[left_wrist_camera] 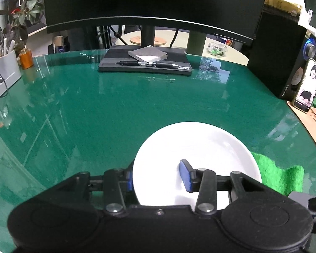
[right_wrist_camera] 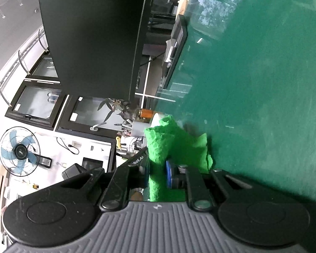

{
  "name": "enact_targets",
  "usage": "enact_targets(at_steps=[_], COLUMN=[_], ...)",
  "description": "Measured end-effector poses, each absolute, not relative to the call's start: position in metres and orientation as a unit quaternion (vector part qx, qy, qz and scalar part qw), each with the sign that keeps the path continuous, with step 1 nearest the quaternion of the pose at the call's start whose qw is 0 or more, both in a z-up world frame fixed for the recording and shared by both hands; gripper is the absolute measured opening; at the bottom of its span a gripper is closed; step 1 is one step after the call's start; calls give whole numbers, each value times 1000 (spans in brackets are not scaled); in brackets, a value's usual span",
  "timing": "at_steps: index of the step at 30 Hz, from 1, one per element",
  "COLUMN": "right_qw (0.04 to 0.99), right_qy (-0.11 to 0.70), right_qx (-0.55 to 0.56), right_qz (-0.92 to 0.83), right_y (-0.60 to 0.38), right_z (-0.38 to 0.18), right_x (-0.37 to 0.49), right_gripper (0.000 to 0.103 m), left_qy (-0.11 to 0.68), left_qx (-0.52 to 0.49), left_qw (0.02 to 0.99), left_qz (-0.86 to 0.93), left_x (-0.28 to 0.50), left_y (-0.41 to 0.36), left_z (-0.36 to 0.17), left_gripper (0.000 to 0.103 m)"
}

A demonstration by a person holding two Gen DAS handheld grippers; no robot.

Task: Clean bowl
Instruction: 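Lift the cloth off the bowl with the right tool, then wipe the cloth over the bowl's inner surface with the right tool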

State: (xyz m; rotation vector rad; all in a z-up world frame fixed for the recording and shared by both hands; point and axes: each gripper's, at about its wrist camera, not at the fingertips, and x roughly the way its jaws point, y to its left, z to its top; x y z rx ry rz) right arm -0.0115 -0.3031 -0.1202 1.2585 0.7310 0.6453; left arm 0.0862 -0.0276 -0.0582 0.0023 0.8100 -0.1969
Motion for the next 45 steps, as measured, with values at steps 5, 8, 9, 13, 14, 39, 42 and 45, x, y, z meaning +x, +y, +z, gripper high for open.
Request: enact_targets(at_steps=[5, 8, 9, 13, 14, 39, 42, 45], right_qw=[699, 702, 705, 737, 742, 844, 849, 860], right_qy=[329, 327, 325, 296, 293, 333, 332, 324], right_qx=[564, 565, 565, 546, 538, 204, 178, 191], right_qz=[290, 285, 280, 268, 271, 367, 371, 345], right_y=[-299, -301, -302, -308, -304, -160, -154, -167], right_z=[-118, -117, -116, -98, -94, -26, -20, -22], right_x=[-10, -9, -9, -7, -3, 89, 89, 93], right_gripper=[17, 17, 17, 17, 17, 15, 9, 2], left_qy=[391, 390, 389, 387, 387, 339, 334, 334], left_qx=[4, 5, 5, 3, 2, 30, 34, 27], left_qw=[916, 916, 916, 917, 917, 935, 936, 936], left_qz=[-95, -95, -96, -97, -97, -103, -105, -107], left_x=[88, 88, 88, 87, 87, 77, 77, 77], left_y=[-28, -29, -28, -27, -27, -16, -17, -14], left_z=[-59, -59, -59, -60, -60, -66, -67, -67], left_gripper=[41, 41, 41, 41, 41, 43, 42, 42])
